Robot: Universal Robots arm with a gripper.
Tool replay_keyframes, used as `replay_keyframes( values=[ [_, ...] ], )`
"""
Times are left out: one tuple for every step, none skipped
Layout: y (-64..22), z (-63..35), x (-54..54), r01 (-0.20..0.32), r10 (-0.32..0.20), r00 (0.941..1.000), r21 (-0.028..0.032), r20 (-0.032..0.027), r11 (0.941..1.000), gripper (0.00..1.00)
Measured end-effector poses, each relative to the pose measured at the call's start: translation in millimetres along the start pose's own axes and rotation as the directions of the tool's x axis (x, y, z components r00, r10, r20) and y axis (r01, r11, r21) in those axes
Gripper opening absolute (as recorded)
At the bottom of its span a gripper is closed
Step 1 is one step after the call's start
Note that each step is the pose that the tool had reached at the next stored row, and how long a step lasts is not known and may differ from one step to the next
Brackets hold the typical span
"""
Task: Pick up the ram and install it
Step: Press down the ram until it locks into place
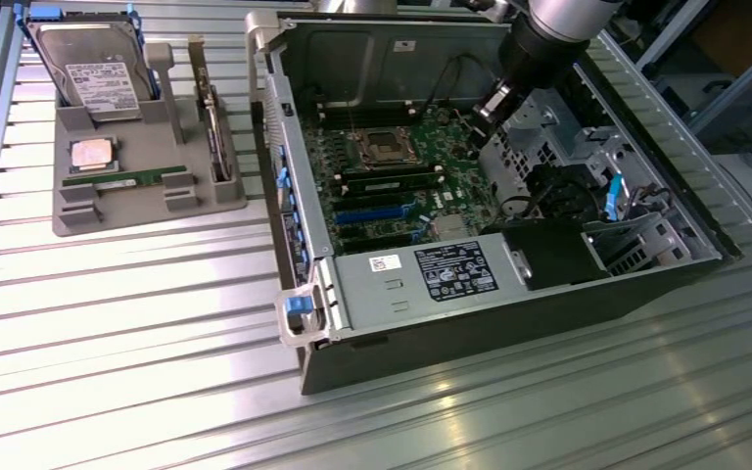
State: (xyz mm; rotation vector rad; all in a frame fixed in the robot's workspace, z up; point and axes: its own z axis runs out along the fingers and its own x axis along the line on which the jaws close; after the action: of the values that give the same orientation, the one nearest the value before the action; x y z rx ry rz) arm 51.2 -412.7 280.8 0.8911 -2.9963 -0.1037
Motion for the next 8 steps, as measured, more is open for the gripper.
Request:
replay_keyframes(
  values=[
    [0.0,0.0,0.0,-0.007,0.007,1.0,0.0001,0.0004,1.0,0.11],
    [0.0,0.0,0.0,-0.02,0.02,0.9998,0.0002,0.0013,0.9998,0.11],
    [0.0,0.0,0.0,-0.029,0.029,0.9996,0.0002,0.002,0.9996,0.11],
    [0.0,0.0,0.0,-0.038,0.038,0.9993,0.0002,0.0026,0.9993,0.11],
    [0.0,0.0,0.0,-0.046,0.046,0.9989,0.0002,0.0031,0.9989,0.11],
    [0.0,0.0,0.0,-0.059,0.059,0.9982,0.0002,0.004,0.9983,0.11],
    [0.0,0.0,0.0,-0.069,0.069,0.9976,0.0003,0.0047,0.9976,0.11],
    [0.0,0.0,0.0,-0.08,0.08,0.9968,0.0003,0.0054,0.9968,0.11]
  ],
)
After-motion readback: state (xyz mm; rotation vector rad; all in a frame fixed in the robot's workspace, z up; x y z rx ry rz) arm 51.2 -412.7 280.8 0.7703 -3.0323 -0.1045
